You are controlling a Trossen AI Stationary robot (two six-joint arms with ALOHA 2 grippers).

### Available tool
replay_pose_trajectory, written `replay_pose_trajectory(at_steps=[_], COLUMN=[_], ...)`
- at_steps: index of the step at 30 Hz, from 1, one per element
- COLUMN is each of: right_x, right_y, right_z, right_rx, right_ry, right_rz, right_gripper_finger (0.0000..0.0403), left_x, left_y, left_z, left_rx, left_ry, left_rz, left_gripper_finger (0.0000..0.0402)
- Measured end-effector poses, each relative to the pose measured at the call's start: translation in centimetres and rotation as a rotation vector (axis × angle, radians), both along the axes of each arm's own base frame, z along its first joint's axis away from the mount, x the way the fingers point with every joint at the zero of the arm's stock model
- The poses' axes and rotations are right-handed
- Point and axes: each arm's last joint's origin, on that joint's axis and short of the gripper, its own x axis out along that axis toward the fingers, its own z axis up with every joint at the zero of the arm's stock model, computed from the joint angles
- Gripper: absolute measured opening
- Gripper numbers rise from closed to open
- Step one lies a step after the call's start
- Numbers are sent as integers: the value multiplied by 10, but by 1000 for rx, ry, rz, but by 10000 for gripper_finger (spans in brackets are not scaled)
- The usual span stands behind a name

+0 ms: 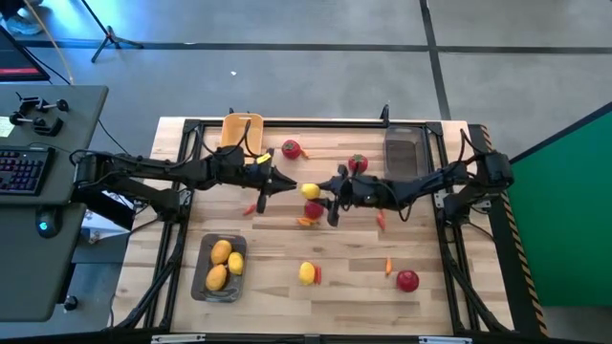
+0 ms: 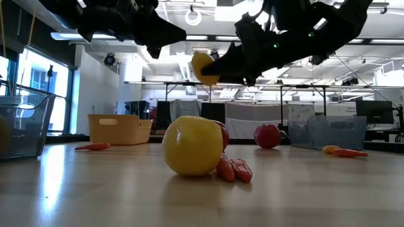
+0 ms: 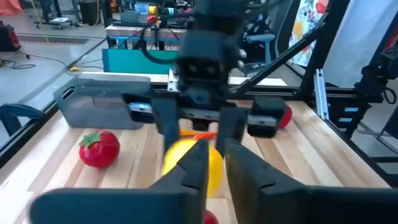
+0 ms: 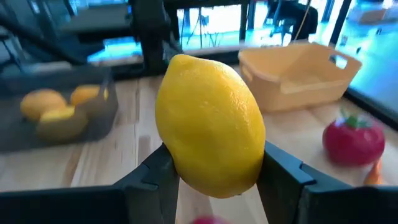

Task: Sort produce into baskets
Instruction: Put the lemon into the bottom gray bin

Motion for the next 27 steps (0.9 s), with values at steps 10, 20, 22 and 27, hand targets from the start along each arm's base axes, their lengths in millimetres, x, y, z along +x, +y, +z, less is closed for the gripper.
replay_pose_trajectory(at_steps=[10, 20, 22, 27], right_x=[1, 1, 1, 2], right_y=[-10, -9, -9, -9], right_z=[5, 7, 7, 9], right_rx=[-17, -15, -15, -16], right_ry=[-50, -68, -69, -91], right_rz=[-13, -8, -8, -9], right_gripper_finger=[153, 154, 154, 154], left_x=[2, 7, 9, 10], left_y=[-8, -13, -13, -11], left_z=[-2, 2, 4, 4], left_rx=[73, 74, 76, 84], left_ry=[16, 24, 20, 59], left_rz=[65, 49, 54, 100], left_gripper_finger=[182, 231, 231, 230])
